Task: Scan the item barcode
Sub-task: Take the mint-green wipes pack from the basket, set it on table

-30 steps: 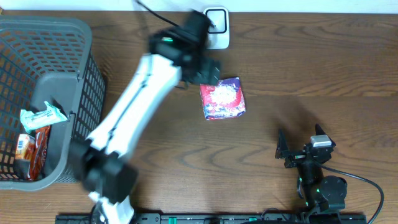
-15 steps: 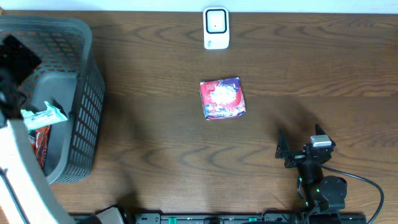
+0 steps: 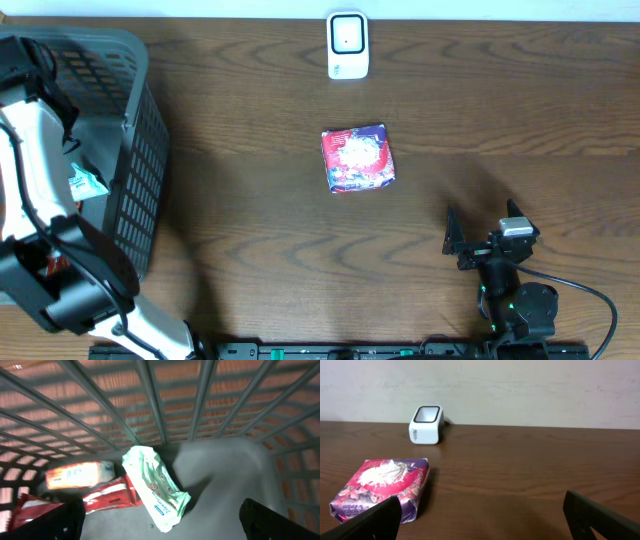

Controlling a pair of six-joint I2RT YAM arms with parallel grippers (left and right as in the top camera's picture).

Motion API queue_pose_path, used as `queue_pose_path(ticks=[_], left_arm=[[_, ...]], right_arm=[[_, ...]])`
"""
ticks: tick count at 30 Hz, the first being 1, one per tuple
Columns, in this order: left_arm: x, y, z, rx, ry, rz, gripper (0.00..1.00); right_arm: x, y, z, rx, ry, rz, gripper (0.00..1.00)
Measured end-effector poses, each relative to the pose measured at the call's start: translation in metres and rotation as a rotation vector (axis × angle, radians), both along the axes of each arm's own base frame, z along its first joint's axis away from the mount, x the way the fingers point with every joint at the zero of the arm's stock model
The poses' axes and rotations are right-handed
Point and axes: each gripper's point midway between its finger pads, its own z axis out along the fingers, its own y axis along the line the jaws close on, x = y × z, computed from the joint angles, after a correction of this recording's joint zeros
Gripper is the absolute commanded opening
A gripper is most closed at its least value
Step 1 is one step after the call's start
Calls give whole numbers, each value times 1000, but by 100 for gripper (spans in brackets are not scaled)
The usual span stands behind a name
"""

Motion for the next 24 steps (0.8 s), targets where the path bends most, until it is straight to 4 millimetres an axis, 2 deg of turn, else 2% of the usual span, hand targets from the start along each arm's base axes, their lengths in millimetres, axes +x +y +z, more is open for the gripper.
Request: queue_pose_path(ticks=[2, 6, 7, 9, 12, 14, 16, 17, 18, 20, 22, 24], left_arm=[[13, 6, -22, -8, -4, 21, 98], [22, 11, -40, -12, -19, 52, 98], [23, 11, -52, -24, -3, 64, 98], [23, 11, -65, -36, 20, 71, 98], [20, 12, -108, -68, 80, 94, 98], [18, 11, -119, -78, 102, 96, 99], [8, 6, -123, -96, 145, 97, 99], [2, 3, -126, -109, 174, 98, 93], [-2, 1, -130, -115, 187, 101, 84], [-14, -3, -140, -123, 222, 111, 34], [-21, -5, -143, -123, 253, 111, 8], [-25, -5, -139, -122, 286, 77, 8]], right_arm=[[0, 0, 0, 0, 0, 0, 99], [0, 0, 0, 0, 0, 0, 99], [0, 0, 0, 0, 0, 0, 99], [0, 0, 0, 0, 0, 0, 99], [0, 0, 0, 0, 0, 0, 99], [0, 0, 0, 0, 0, 0, 99], [0, 0, 0, 0, 0, 0, 99], [0, 0, 0, 0, 0, 0, 99], [0, 0, 0, 0, 0, 0, 99], [0, 0, 0, 0, 0, 0, 99], [0, 0, 0, 0, 0, 0, 99], [0, 0, 0, 0, 0, 0, 99]])
